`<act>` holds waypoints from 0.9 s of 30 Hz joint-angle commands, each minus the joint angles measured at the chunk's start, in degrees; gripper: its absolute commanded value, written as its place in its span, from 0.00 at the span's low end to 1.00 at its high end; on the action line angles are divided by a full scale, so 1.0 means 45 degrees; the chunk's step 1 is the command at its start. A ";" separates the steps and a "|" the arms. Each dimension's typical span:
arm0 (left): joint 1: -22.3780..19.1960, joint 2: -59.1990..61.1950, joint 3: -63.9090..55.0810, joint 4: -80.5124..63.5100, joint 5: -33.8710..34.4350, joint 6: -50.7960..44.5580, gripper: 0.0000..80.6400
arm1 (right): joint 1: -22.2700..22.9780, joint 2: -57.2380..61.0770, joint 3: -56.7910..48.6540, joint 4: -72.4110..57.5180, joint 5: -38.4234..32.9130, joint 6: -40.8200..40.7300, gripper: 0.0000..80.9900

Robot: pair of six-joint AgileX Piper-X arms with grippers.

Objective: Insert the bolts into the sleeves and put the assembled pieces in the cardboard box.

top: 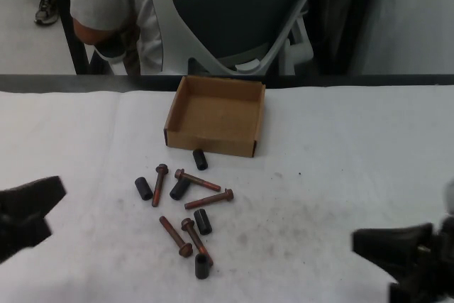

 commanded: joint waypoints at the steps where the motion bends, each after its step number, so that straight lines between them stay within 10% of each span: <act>1: -0.0368 0.1178 -0.1000 -0.0149 -0.0229 0.0242 0.01 | 0.0960 0.1618 -0.1243 -0.0082 -0.0176 0.0087 0.00; 15: -0.0813 0.6940 -0.4266 -0.0149 -0.0322 0.0741 0.01 | 0.2519 0.6086 -0.4087 0.0150 -0.0079 -0.0110 0.00; 27: -0.2569 0.9961 -0.8223 0.5321 -0.0356 0.6618 0.02 | 0.2519 0.6992 -0.6180 0.4347 -0.0079 -0.3029 0.00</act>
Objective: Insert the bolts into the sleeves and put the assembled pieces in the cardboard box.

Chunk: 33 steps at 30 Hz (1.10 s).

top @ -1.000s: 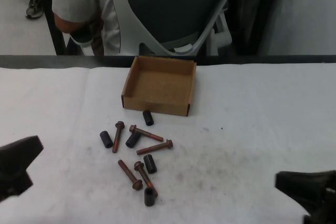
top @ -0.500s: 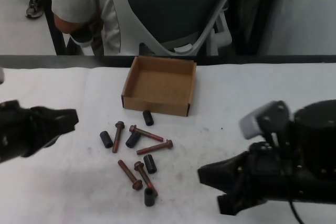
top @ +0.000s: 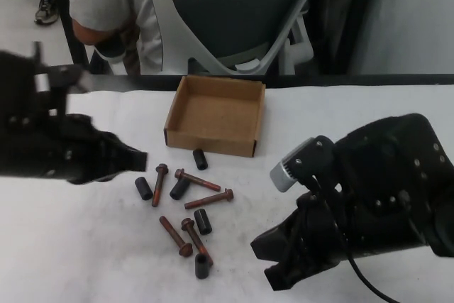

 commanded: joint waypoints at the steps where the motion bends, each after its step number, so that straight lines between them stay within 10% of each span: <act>1: -0.0422 0.0237 -0.1006 0.1078 -0.0222 0.1625 0.05 | 0.0042 -0.0011 -0.0395 0.0851 -0.0079 -0.1241 0.00; 10: -0.2281 0.1344 -0.2731 0.2516 -0.4064 0.5264 0.39 | 0.0042 -0.0011 -0.0475 0.1373 -0.0079 -0.1764 0.00; 33: -0.3491 0.5827 -0.7470 0.6476 -0.5186 0.7213 0.40 | 0.0042 -0.0011 -0.0475 0.1878 -0.0079 -0.2127 0.00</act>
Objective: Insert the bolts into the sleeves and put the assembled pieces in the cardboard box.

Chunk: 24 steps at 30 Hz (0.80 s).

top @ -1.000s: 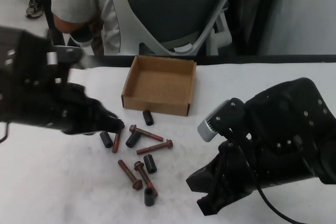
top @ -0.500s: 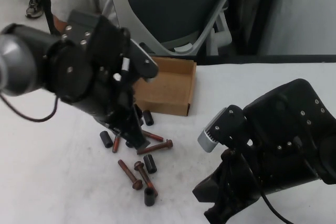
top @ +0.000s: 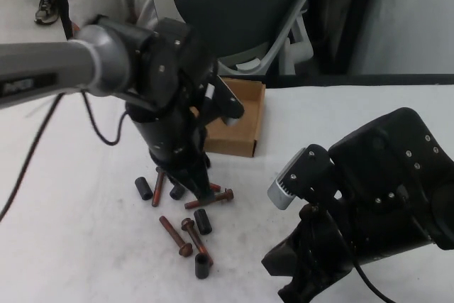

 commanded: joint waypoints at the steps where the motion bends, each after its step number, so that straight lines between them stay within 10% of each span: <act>1: -0.0040 -0.0098 -0.0143 0.0145 0.0095 0.0074 0.40 | 0.0042 -0.0011 -0.0130 0.0027 -0.0079 -0.0152 0.00; 7: -0.0230 0.0547 -0.0395 0.0141 0.0014 0.0251 0.44 | 0.0042 -0.0011 -0.0130 0.0446 -0.0079 -0.0738 0.06; 14: -0.0230 0.1024 -0.0395 0.0141 -0.0048 0.0251 0.46 | 0.0042 -0.0011 -0.0130 0.0515 0.0531 -0.0736 0.47; 24: -0.0230 0.1498 -0.0395 -0.0717 -0.0058 0.0188 0.46 | 0.0042 -0.0011 -0.0130 0.0515 0.1051 -0.0711 0.48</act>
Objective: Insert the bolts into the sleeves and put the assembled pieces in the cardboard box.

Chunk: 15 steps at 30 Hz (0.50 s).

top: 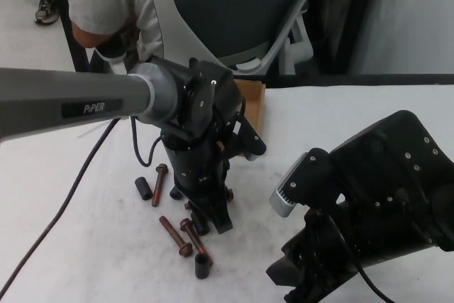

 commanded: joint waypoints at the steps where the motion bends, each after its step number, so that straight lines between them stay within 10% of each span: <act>1: -0.0042 -0.0015 -0.0181 -0.0445 -0.0088 -0.0013 0.46 | 0.0042 -0.0011 -0.0130 0.0026 0.0001 -0.0105 0.48; 5: -0.0042 -0.0015 -0.0181 -0.0580 -0.0088 -0.0020 0.44 | 0.0042 -0.0011 -0.0130 0.0026 0.0001 -0.0105 0.48; 15: 0.0073 -0.0015 -0.0181 -0.0694 0.0001 -0.0422 0.01 | 0.0141 0.0019 -0.0075 0.0026 -0.0004 -0.0105 0.48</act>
